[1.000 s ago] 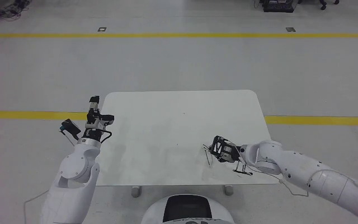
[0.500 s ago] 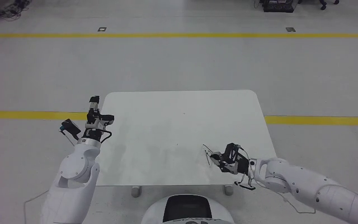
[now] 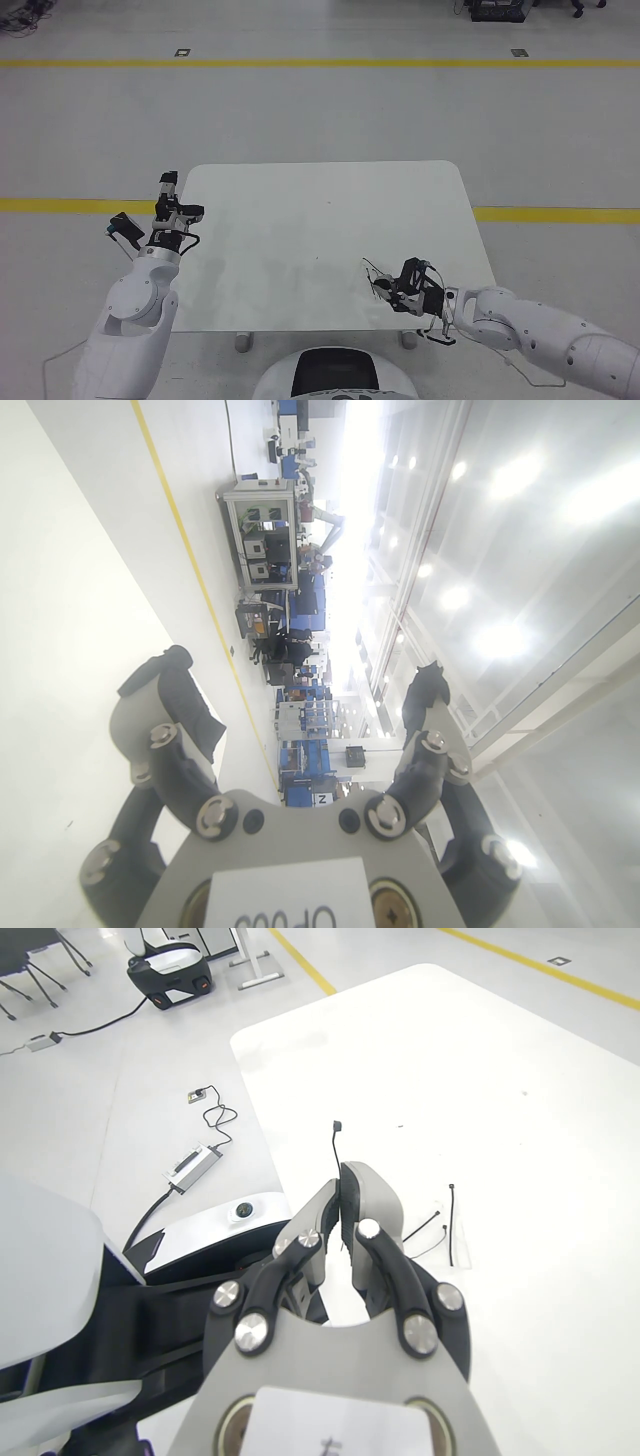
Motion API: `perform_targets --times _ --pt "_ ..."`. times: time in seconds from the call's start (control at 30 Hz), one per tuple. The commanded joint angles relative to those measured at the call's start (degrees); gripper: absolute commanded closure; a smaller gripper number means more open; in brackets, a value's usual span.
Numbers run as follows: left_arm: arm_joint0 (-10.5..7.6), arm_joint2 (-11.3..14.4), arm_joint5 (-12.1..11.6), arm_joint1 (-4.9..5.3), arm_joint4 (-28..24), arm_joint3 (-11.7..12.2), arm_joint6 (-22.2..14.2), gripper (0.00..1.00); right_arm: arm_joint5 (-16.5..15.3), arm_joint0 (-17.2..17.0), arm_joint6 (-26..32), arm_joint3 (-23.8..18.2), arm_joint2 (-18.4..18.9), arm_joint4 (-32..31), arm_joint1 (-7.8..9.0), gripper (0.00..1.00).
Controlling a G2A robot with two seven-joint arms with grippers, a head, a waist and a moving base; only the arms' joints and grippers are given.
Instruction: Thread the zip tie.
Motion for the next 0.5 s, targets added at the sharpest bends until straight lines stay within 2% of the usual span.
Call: perform_targets --times 0.0,0.13,0.33,0.47 --pt "0.00 0.0 0.0 0.00 0.0 0.0 0.0 0.00 0.0 0.1 -0.3 0.8 1.1 1.2 -0.34 1.00" --pt "0.00 0.0 0.0 0.00 0.0 0.0 0.0 0.00 0.0 1.4 -0.7 1.3 2.1 4.1 -0.91 1.00" --pt "0.00 0.0 0.0 0.00 0.0 0.0 0.0 0.00 0.0 6.1 3.7 1.8 1.1 9.6 -2.28 1.00" --pt "0.00 0.0 0.0 0.00 0.0 0.0 0.0 0.00 0.0 9.8 8.0 1.4 -0.4 17.5 -3.66 1.00"
